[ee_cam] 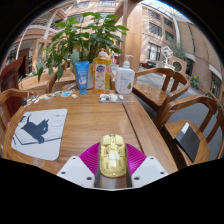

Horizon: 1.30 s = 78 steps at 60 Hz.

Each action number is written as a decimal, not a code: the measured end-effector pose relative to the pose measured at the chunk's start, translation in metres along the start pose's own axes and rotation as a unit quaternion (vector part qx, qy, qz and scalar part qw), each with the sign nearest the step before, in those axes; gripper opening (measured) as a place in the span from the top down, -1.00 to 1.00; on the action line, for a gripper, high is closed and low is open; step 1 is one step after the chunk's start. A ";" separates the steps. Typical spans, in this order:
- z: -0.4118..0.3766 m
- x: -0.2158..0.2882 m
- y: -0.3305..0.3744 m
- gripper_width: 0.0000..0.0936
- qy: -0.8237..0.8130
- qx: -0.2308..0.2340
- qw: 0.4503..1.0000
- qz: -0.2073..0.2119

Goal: Arrange mouse

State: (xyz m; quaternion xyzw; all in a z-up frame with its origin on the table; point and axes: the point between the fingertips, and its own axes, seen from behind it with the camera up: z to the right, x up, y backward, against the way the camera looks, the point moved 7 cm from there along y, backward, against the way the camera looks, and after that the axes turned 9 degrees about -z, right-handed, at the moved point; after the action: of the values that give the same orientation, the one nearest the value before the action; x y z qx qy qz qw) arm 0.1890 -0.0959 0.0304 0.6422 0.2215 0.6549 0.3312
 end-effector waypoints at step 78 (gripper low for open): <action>-0.254 0.052 0.026 -0.83 0.064 0.093 0.993 0.013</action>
State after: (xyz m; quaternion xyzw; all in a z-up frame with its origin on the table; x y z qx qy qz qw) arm -0.0635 -0.0420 0.0660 0.6296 0.2942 0.6755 0.2464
